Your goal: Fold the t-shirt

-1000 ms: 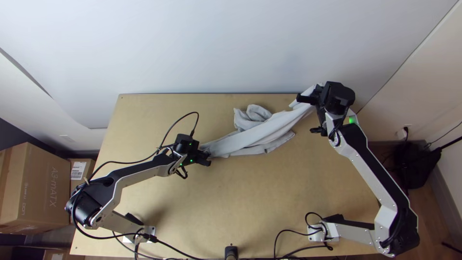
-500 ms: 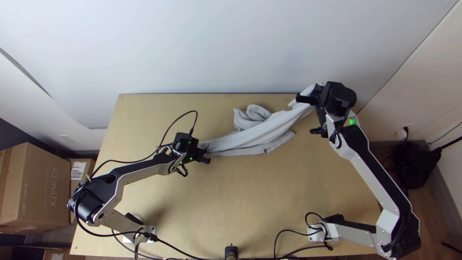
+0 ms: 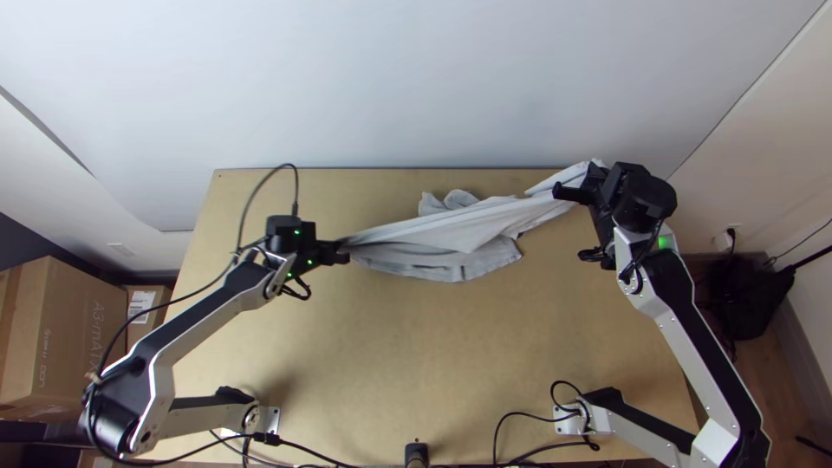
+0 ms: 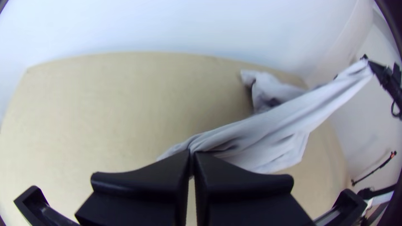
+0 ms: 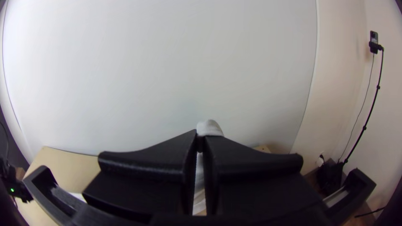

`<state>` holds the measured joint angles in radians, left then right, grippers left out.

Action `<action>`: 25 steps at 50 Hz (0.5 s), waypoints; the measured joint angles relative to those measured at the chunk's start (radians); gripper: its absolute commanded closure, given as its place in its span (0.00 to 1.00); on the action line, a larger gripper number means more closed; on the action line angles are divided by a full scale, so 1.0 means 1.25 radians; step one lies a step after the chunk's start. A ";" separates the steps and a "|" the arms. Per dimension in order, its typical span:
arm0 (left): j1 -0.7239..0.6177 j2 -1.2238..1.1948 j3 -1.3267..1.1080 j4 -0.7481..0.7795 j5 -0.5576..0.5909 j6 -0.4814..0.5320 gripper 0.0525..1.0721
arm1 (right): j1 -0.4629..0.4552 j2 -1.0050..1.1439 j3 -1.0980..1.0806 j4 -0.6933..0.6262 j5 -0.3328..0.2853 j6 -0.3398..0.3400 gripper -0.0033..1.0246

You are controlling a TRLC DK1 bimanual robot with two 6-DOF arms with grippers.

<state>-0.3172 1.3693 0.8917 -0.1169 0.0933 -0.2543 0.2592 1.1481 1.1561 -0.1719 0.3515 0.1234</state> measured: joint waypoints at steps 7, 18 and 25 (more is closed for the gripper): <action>0.042 -0.100 0.076 -0.067 0.001 -0.004 0.98 | 0.002 -0.013 0.029 -0.015 -0.001 -0.053 0.97; 0.143 -0.173 0.259 -0.091 0.009 -0.006 0.98 | 0.013 -0.013 0.195 -0.002 -0.007 -0.081 0.97; 0.200 -0.199 0.371 -0.091 0.018 -0.006 0.98 | 0.025 -0.014 0.298 0.010 -0.016 -0.089 0.97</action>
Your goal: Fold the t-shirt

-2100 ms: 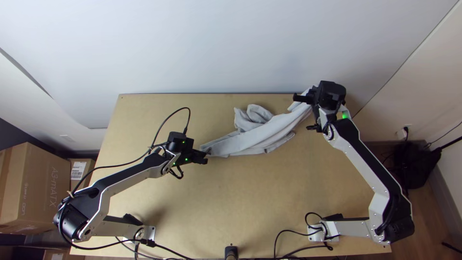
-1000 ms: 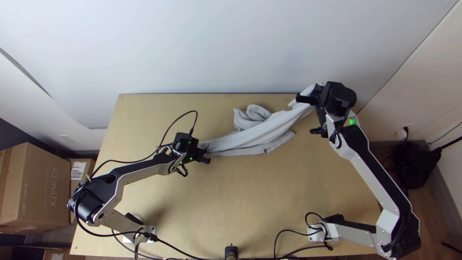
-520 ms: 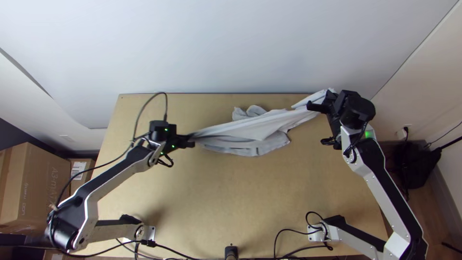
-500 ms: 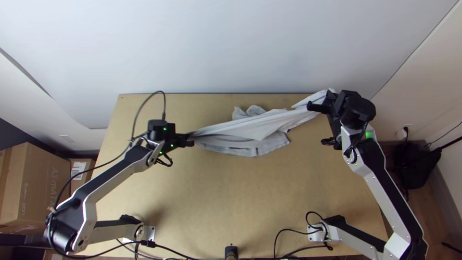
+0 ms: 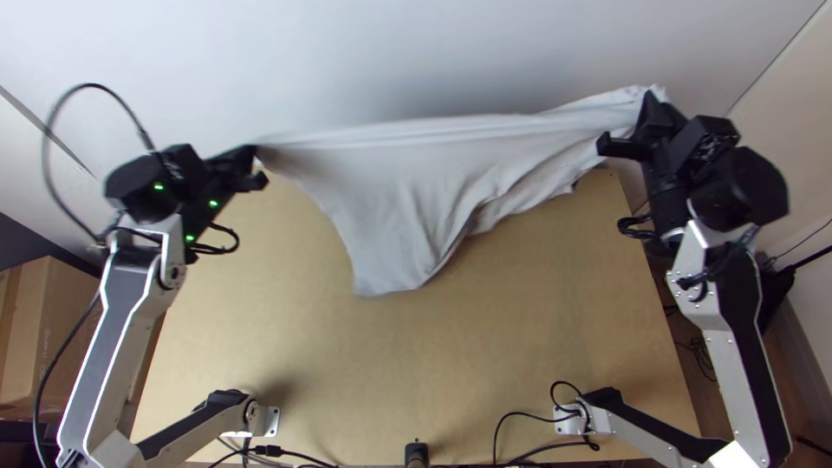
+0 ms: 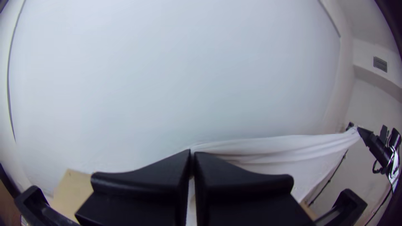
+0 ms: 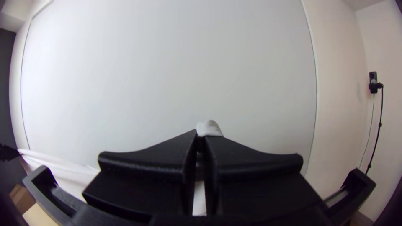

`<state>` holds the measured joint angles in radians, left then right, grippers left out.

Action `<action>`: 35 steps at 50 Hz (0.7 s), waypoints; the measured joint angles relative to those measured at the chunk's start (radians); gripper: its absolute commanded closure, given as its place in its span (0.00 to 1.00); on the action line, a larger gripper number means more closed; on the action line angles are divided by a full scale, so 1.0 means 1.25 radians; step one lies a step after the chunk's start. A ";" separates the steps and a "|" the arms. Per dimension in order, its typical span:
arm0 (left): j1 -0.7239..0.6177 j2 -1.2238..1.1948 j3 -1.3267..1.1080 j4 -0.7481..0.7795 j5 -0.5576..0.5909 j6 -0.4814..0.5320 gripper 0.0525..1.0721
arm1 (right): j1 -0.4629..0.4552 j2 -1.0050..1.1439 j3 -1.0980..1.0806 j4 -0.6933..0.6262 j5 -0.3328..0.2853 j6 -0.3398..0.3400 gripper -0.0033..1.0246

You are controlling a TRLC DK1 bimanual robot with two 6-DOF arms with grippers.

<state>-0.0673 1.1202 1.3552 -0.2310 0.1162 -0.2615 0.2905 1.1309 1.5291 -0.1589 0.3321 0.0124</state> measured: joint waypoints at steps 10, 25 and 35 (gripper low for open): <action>0.029 -0.117 0.042 -0.009 0.000 0.032 0.98 | 0.082 -0.073 0.034 -0.001 0.000 -0.035 0.97; 0.041 -0.447 -0.044 0.038 0.004 0.070 0.98 | 0.150 -0.298 0.034 -0.025 -0.031 -0.041 0.97; 0.081 -0.593 -0.086 0.015 0.018 0.073 0.98 | 0.150 -0.400 0.040 -0.125 -0.068 -0.041 0.97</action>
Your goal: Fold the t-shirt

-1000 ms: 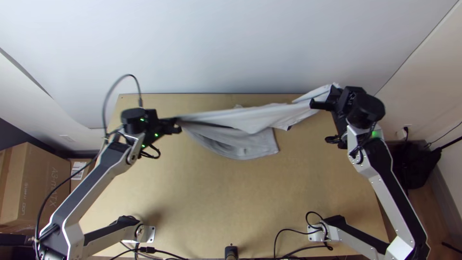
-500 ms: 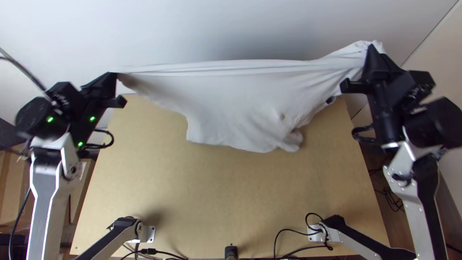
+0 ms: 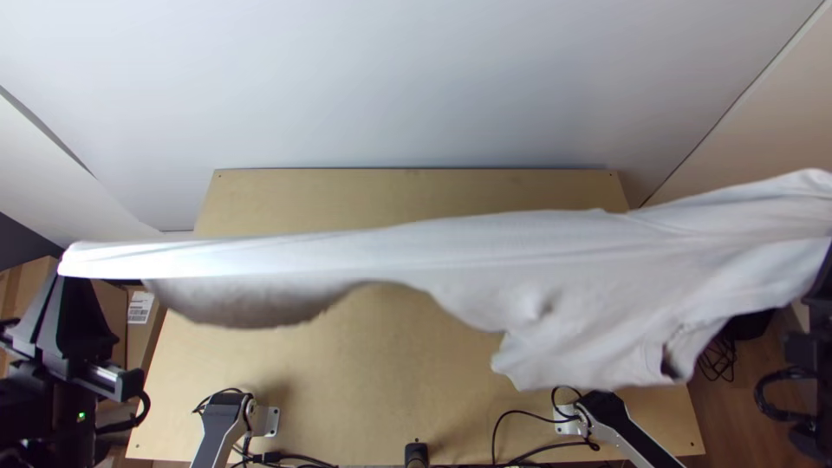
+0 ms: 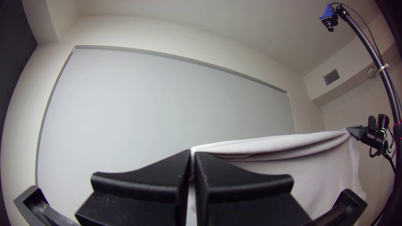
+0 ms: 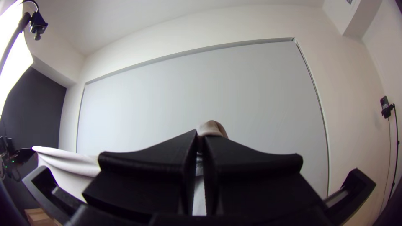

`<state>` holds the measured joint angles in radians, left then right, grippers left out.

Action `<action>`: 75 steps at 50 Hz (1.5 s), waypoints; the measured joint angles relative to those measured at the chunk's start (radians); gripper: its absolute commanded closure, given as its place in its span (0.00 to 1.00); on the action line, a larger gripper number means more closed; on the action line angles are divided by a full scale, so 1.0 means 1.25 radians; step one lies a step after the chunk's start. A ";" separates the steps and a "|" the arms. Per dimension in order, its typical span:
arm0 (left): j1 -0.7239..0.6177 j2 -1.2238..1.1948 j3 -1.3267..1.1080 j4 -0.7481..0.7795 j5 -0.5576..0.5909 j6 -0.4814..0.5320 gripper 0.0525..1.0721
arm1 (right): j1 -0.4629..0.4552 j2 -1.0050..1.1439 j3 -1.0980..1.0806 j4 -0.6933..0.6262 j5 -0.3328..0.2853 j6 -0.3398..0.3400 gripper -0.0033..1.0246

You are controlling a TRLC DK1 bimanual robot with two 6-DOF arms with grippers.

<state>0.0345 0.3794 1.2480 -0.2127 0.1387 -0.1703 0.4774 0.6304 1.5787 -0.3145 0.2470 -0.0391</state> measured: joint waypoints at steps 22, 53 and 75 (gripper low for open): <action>0.005 0.005 -0.298 -0.038 -0.023 -0.056 0.98 | 0.037 -0.074 -0.496 0.101 0.024 0.029 0.97; 0.005 0.628 -0.586 0.384 0.002 -0.110 0.98 | -0.028 0.569 -0.712 0.503 0.032 0.245 0.97; 0.014 1.039 -0.288 0.457 -0.016 -0.135 0.98 | -0.090 0.923 -0.354 0.517 0.026 0.256 0.97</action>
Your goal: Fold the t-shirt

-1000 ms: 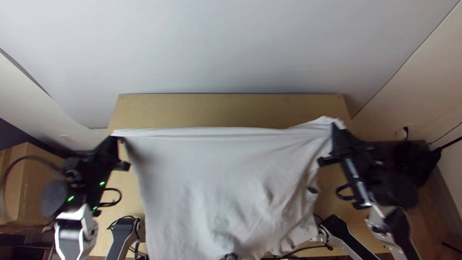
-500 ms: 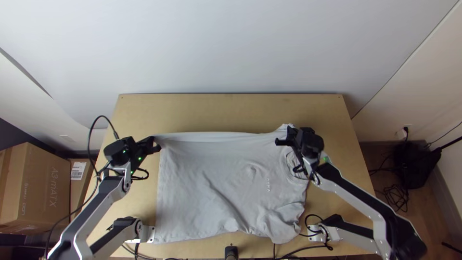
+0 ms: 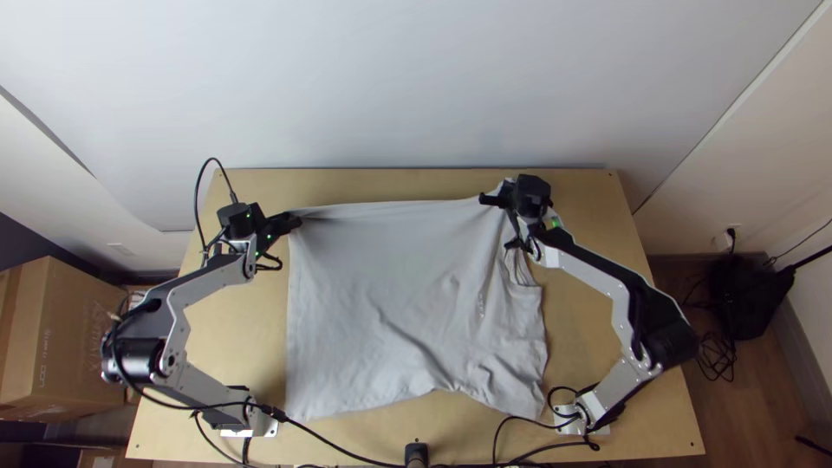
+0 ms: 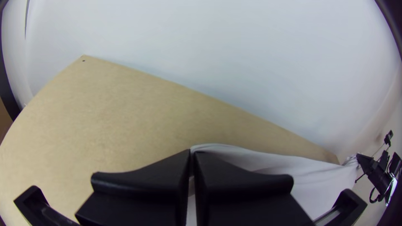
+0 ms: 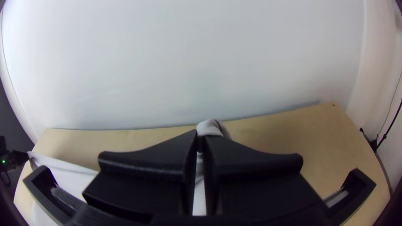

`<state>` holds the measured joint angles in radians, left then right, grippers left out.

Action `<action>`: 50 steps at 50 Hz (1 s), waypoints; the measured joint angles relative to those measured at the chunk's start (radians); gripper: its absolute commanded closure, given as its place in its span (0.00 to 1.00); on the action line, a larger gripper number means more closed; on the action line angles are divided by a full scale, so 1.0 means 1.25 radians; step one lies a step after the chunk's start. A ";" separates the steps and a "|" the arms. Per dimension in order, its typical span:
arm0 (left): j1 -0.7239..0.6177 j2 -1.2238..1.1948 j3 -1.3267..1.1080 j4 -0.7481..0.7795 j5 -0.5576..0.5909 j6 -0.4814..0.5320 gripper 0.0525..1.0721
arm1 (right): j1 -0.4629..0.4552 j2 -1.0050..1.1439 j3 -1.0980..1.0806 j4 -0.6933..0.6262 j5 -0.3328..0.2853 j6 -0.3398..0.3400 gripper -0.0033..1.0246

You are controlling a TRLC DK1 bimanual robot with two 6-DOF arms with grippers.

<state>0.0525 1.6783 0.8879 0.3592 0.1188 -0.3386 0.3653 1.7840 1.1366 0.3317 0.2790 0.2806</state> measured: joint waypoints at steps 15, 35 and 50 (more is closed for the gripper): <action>-0.001 0.161 0.186 0.000 -0.044 -0.010 0.60 | -0.027 0.196 0.200 -0.008 -0.002 0.000 0.12; 0.059 0.170 0.282 -0.056 -0.059 -0.050 0.04 | -0.103 -0.004 0.227 -0.204 -0.001 0.009 0.05; 0.099 -0.025 0.223 -0.186 0.054 -0.086 0.04 | -0.192 -0.294 0.211 -0.673 -0.064 0.091 0.06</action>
<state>0.1761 1.6474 1.1667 0.1265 0.1860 -0.4458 0.1257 1.4170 1.4006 -0.5091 0.1993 0.3939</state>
